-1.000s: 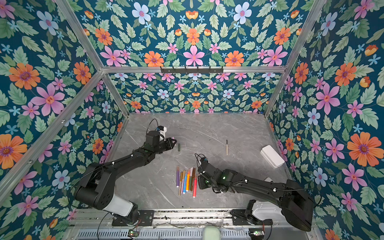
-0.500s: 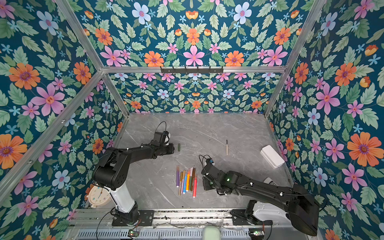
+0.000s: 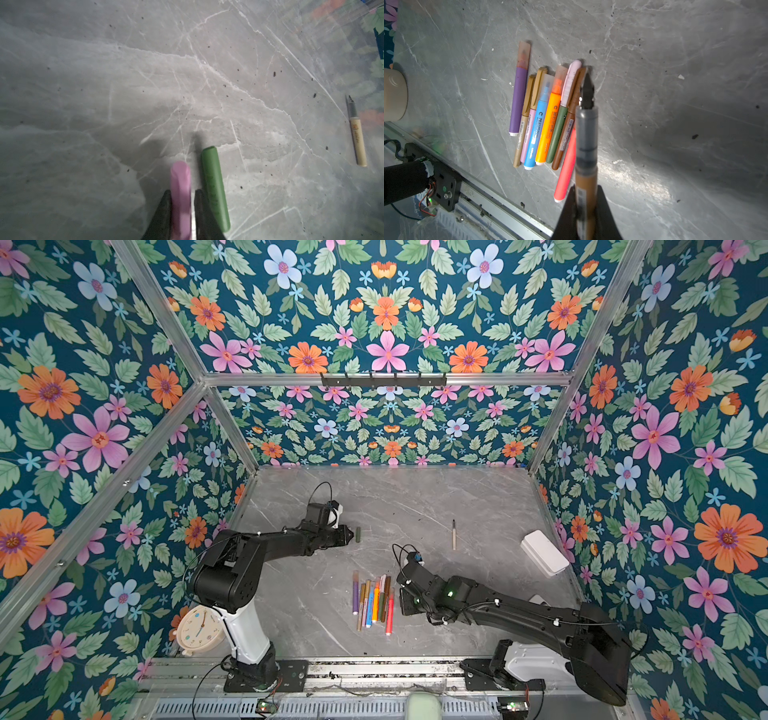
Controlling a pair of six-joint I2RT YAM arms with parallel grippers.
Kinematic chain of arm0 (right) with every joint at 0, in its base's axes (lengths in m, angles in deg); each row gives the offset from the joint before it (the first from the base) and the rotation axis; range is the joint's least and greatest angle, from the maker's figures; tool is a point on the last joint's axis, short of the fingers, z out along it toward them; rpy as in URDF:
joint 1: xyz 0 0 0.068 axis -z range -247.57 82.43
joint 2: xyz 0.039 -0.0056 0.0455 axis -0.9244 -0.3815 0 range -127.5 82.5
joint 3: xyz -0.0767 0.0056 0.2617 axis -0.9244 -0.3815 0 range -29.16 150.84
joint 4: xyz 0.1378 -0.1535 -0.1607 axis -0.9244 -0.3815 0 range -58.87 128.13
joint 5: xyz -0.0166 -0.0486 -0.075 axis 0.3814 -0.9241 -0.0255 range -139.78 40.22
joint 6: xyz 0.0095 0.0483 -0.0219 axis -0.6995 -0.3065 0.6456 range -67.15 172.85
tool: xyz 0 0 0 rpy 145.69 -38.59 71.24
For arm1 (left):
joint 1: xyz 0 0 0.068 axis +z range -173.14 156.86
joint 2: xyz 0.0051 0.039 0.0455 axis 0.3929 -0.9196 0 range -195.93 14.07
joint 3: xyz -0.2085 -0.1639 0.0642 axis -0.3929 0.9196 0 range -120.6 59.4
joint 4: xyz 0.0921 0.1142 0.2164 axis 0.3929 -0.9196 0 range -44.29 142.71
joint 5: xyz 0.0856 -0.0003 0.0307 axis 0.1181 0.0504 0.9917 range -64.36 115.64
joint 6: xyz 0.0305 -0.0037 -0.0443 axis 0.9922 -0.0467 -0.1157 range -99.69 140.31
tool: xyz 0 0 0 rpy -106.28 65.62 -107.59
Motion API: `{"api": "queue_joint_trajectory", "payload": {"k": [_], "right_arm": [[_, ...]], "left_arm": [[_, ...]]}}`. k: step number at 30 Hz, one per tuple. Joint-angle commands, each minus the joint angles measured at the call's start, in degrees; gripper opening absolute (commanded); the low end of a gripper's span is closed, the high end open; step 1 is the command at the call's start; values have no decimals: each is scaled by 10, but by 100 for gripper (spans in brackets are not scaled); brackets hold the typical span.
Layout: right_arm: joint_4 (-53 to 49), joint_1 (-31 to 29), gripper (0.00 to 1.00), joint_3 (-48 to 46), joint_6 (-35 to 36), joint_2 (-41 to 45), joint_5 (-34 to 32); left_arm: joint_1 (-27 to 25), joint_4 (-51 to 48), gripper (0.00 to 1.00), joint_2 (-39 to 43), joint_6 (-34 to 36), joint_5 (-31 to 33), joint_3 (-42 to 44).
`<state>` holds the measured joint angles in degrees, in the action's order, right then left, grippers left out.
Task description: Open the pen caps
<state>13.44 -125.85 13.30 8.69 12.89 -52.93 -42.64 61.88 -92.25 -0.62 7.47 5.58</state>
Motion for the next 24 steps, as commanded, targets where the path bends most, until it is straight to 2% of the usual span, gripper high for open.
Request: {"api": "queue_joint_trajectory", "payload": {"k": [1, 7, 11, 14, 18, 21, 24], "right_arm": [[-16, -1, 0, 9, 10, -5, 5], [-28, 0, 0, 21, 12, -2, 3], [-24, 8, 0, 27, 17, 14, 24], [-53, 49, 0, 41, 41, 34, 48], [-108, 163, 0, 65, 109, 67, 88], [-127, 300, 0, 80, 153, 68, 158], [-101, 445, 0, 78, 173, 43, 243]], "left_arm": [[1, -20, 29, -5, -6, -10, -1], [2, -17, 48, -6, -13, -17, -1], [5, -13, 49, -3, -17, -20, 5], [9, -5, 49, 8, -22, -20, 14], [14, 29, 46, 43, -34, -24, 46], [16, 47, 42, 58, -43, -33, 61], [17, 58, 35, 59, -53, -51, 67]]}}
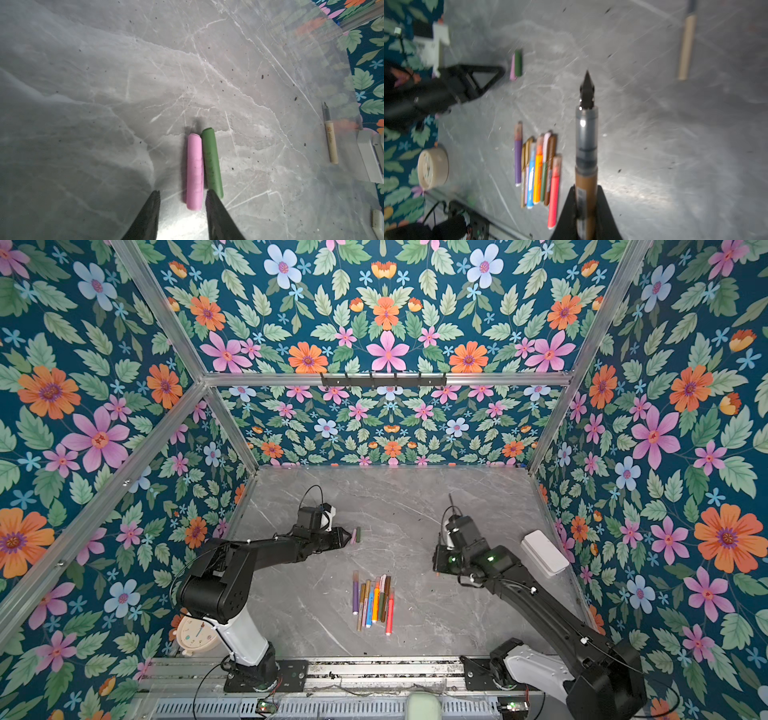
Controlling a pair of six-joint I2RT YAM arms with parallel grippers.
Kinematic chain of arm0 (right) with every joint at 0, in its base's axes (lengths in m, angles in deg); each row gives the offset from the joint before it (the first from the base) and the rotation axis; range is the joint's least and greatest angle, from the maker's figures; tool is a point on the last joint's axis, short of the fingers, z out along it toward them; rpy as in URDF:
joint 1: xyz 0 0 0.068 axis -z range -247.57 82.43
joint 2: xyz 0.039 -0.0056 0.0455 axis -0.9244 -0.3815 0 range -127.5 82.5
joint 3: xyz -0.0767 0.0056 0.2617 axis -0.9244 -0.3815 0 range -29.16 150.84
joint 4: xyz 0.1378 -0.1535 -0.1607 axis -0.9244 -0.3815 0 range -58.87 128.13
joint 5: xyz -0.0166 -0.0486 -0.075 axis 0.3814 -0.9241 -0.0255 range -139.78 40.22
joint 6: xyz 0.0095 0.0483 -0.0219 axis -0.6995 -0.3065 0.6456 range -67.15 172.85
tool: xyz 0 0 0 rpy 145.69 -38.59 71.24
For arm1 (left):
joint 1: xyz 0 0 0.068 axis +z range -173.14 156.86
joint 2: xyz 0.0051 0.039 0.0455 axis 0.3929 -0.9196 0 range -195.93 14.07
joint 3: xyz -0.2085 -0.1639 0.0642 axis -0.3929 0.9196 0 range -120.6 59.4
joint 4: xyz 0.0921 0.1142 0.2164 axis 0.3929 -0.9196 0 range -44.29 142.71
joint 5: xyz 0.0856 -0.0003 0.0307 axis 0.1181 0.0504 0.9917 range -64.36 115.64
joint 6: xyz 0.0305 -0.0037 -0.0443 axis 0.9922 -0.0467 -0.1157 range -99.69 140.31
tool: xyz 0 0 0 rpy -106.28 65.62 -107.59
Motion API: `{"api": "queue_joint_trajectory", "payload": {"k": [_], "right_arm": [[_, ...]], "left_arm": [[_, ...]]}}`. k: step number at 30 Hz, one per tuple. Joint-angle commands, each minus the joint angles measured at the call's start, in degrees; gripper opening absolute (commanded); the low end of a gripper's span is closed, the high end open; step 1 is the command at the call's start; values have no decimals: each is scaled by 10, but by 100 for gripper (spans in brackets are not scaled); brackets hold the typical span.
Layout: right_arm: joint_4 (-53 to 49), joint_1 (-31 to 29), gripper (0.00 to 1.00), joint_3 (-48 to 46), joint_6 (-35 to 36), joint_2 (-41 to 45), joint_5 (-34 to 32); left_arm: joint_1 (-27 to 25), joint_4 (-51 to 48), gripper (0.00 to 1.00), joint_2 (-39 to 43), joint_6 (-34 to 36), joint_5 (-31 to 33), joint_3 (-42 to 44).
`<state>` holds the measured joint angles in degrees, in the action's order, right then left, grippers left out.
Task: Open the pen caps
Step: 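Lower the uncapped pen beside the first pen and open the right gripper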
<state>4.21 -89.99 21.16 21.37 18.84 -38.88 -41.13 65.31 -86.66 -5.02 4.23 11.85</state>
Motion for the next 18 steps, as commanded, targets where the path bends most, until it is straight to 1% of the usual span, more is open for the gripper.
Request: {"api": "queue_joint_trajectory", "payload": {"k": [1, 2, 3, 4, 5, 6, 9, 13, 18], "right_arm": [[11, 131, 0, -7, 43, -33, 141], [33, 188, 0, -12, 33, -59, 182], [52, 229, 0, -12, 27, -91, 215], [70, 256, 0, -10, 26, -121, 233], [77, 274, 0, 0, 32, -159, 234], [73, 283, 0, 16, 45, -195, 220], [69, 285, 0, 58, 83, -286, 161], [91, 284, 0, 87, 82, -376, 155], [81, 271, 0, 131, 100, -439, 121]], "left_arm": [[2, 30, 30, 4, -12, -23, 7], [3, 34, 25, 5, -15, -28, 8], [4, 36, 21, 5, -17, -31, 8], [3, 37, 19, 6, -18, -33, 9], [4, 38, 17, 8, -18, -34, 9], [4, 39, 17, 10, -18, -33, 12], [4, 38, 18, 29, -11, -15, 19], [3, 22, 24, 76, 9, 41, 33], [3, 23, 26, 110, 12, 58, 47]]}}
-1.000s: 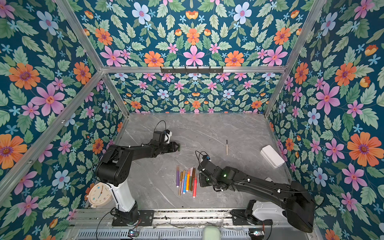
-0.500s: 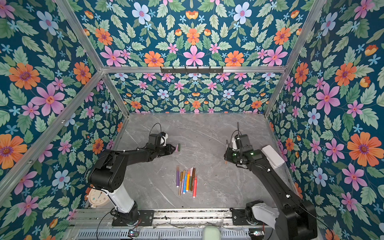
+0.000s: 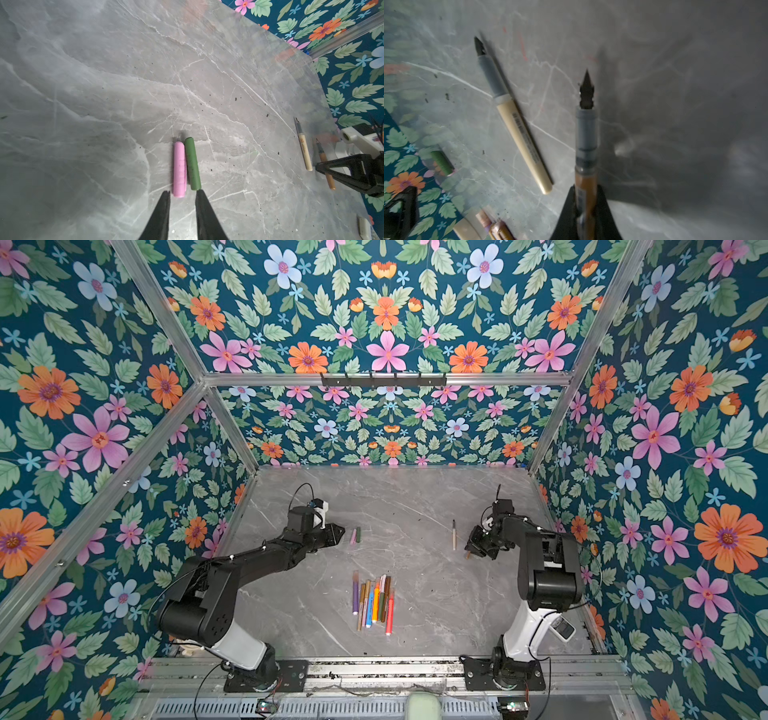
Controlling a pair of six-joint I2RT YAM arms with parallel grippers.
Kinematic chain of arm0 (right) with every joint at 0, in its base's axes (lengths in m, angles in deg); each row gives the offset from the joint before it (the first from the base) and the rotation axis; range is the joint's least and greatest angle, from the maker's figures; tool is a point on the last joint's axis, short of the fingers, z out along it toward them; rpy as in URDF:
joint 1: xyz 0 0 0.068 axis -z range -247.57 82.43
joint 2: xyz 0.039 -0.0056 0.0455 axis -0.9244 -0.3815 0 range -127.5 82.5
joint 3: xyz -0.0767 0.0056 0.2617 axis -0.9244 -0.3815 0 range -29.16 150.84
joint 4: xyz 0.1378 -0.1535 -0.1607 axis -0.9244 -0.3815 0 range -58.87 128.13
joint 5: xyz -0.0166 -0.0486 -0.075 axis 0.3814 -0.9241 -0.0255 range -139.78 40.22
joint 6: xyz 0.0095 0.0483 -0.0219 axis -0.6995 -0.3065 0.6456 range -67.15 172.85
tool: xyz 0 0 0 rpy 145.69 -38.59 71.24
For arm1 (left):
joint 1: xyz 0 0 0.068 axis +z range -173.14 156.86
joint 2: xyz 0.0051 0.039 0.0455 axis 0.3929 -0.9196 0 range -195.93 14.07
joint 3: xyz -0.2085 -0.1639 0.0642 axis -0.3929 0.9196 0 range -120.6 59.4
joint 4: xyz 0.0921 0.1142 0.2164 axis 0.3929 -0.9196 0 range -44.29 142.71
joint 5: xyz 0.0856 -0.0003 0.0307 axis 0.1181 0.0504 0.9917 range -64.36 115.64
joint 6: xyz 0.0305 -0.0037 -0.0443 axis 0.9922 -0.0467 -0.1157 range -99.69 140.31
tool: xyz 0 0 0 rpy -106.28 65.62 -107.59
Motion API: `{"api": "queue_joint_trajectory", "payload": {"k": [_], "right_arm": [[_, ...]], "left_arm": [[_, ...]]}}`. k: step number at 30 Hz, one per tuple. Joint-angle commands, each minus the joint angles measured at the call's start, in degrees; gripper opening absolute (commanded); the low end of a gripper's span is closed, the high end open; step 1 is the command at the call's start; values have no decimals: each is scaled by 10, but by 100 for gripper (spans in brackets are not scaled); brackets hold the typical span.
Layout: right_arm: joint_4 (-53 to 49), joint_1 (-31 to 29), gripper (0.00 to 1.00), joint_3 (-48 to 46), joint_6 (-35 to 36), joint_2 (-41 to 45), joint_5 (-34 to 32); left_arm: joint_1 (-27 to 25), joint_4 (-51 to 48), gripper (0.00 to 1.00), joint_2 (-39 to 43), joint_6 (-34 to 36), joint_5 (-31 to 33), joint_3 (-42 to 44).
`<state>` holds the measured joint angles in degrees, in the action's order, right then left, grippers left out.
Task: Open the pen caps
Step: 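Lower the uncapped pen beside the first pen and open the right gripper, then move the right gripper back over the marker row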
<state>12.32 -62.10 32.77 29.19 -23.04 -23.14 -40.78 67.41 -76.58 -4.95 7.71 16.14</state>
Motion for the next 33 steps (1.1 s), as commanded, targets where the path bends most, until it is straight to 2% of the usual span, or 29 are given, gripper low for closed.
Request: {"api": "queue_joint_trajectory", "payload": {"k": [1, 8, 12, 13, 16, 21, 33], "right_arm": [[-4, -12, 0, 22, 26, -28, -42], [-17, -30, 0, 47, 36, -47, -58], [-22, -33, 5, 57, 39, -54, -61], [-22, -33, 8, 56, 40, -55, -63], [-22, -33, 25, 57, 39, -54, -63], [-21, -33, 38, 57, 38, -55, -61], [-16, -33, 41, 54, 38, -51, -59]], "left_arm": [[0, 2, 26, 12, 12, 23, 5], [-1, 0, 26, 9, 12, 14, 0], [-1, -2, 26, 7, 12, 13, -1], [-1, -3, 26, 7, 13, 13, -1], [-1, -7, 26, 8, 14, 14, -2], [-1, -7, 25, 5, 15, 11, -3], [-3, -9, 24, -2, 15, 9, -6]]}}
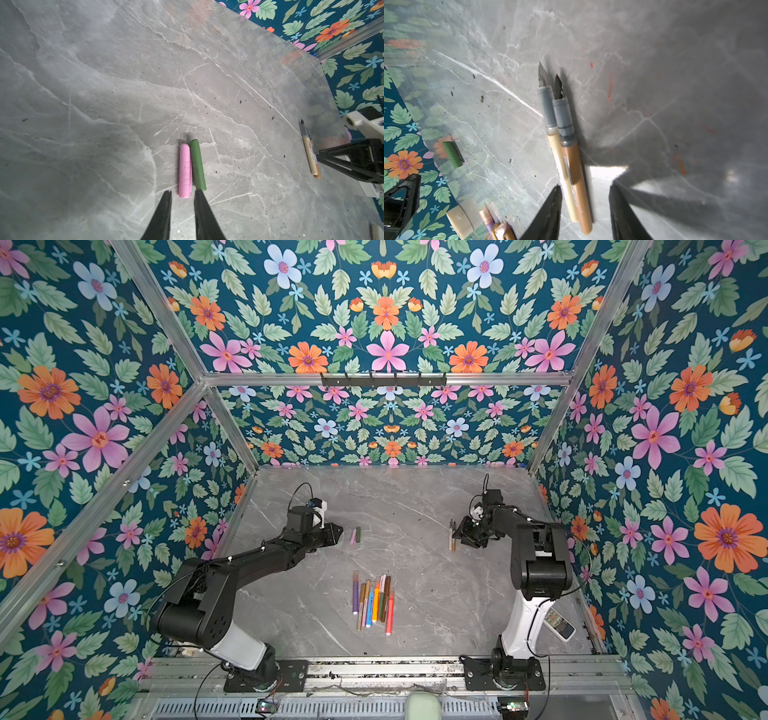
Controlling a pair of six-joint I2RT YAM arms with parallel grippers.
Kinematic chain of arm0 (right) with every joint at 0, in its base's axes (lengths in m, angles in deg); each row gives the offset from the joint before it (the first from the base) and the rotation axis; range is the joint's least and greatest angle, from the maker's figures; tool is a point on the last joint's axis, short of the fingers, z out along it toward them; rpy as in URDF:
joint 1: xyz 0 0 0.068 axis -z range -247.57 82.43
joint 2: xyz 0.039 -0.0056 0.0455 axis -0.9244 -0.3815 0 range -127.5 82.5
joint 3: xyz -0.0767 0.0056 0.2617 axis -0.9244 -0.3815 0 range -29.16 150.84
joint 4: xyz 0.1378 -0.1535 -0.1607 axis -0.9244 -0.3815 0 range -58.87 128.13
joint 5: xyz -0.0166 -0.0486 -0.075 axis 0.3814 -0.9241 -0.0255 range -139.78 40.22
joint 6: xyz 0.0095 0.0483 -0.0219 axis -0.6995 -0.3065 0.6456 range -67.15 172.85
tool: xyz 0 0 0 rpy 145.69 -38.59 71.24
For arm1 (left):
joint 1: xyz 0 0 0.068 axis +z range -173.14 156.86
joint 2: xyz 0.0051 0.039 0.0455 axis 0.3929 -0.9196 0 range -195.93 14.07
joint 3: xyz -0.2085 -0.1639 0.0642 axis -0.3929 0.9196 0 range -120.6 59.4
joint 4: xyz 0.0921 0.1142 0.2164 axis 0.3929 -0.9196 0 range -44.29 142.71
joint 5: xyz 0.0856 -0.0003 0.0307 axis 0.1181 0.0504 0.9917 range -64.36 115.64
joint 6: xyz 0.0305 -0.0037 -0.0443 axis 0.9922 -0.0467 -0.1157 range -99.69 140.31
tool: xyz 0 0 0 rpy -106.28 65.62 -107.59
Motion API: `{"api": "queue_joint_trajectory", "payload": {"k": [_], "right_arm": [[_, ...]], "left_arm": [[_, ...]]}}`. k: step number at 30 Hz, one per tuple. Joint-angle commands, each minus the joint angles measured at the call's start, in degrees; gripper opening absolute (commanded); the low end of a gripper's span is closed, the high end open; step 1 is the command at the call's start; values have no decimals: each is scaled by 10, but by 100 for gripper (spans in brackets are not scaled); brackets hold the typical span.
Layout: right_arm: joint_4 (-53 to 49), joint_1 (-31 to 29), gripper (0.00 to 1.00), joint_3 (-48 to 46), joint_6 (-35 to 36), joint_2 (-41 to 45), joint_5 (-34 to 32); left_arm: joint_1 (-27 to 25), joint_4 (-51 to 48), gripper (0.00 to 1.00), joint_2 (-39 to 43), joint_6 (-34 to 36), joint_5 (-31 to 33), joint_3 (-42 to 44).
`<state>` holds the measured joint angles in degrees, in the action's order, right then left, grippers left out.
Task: Open the pen caps
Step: 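Move the right gripper back over the marker row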
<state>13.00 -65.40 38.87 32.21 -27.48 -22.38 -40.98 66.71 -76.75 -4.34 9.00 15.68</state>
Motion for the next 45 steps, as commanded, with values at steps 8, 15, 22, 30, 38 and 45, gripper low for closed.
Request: {"api": "queue_joint_trajectory", "payload": {"k": [8, 15, 22, 30, 38, 45], "right_arm": [[-7, -3, 41, -28, 1, 19, -58], [-42, -117, 41, -86, 2, 167, -120], [-72, -415, 42, -149, -105, 273, -226], [-141, -620, 40, -32, -221, 166, -295], [-21, -630, 33, -55, -194, 99, -285], [-7, -659, 32, -72, -245, 93, -311]], "left_arm": [[-2, -2, 24, 0, 10, -2, -2], [-3, 8, 24, 14, 6, 2, 9], [-4, 19, 24, 21, 1, 5, 15], [-4, 23, 24, 36, 12, 33, 29], [-4, 54, 24, 26, -2, 14, 41], [-5, 60, 24, -2, -11, -11, 27]]}}
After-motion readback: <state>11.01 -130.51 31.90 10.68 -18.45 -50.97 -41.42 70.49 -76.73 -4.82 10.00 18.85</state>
